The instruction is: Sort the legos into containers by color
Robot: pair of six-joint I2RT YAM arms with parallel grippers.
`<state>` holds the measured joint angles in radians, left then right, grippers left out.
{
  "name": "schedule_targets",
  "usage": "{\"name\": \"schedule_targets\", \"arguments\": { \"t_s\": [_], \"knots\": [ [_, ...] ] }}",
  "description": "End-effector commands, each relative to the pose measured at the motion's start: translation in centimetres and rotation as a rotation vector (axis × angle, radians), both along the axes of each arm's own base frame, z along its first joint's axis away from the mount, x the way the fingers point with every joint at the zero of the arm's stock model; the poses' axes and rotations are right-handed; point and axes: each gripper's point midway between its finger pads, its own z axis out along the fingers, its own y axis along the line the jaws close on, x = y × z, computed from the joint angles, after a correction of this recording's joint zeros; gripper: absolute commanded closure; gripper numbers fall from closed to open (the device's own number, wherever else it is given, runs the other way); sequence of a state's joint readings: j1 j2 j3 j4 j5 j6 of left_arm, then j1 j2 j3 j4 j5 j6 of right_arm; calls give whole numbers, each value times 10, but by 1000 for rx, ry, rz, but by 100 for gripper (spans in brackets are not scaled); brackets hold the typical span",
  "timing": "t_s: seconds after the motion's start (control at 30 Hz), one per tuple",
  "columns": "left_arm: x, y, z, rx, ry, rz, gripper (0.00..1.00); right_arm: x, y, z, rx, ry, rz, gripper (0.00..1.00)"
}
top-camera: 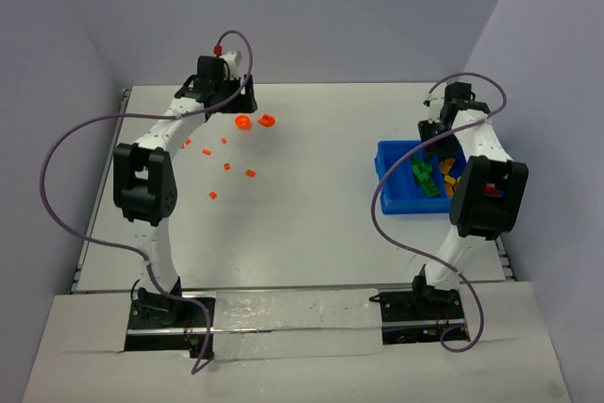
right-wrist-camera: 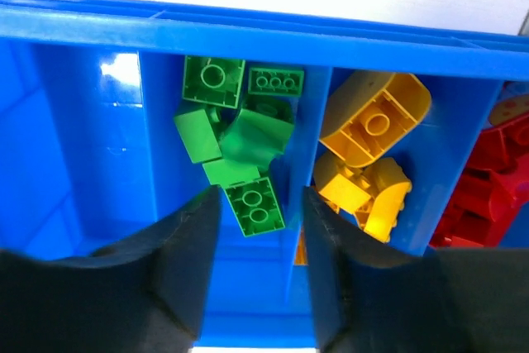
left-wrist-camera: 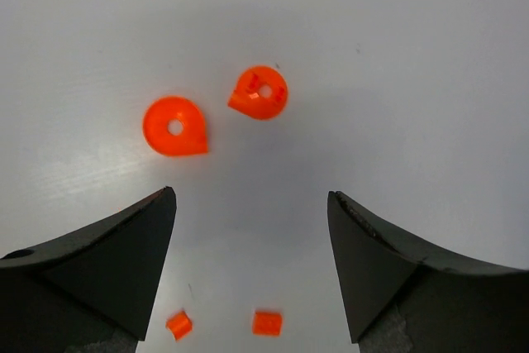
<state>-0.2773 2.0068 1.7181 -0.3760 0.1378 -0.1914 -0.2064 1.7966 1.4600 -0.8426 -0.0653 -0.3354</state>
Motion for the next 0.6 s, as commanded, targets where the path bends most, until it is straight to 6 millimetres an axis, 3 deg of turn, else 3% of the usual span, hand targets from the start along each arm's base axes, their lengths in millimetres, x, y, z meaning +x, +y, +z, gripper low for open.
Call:
{"name": "schedule_targets", "arguments": {
  "t_s": [0.0,0.07,0.23,0.37,0.43,0.5,0.57],
  "knots": [
    [35,14,1,-72,1,62,20,8,1,1,-22,-19,11,45],
    [48,20,1,-86,-6,73,24,6,6,3,-17,-16,17,42],
    [72,37,-29,-89,18,120,35,3,19,23,12,-47,20,34],
    [81,45,-53,-123,63,143,41,4,33,55,64,-118,27,27],
    [83,48,-61,-138,82,145,46,3,39,69,95,-153,24,17],
    [84,51,-71,-143,100,149,49,2,45,84,118,-186,26,16],
    [83,53,-78,-143,113,146,52,2,51,97,143,-215,30,1]
  ]
}}
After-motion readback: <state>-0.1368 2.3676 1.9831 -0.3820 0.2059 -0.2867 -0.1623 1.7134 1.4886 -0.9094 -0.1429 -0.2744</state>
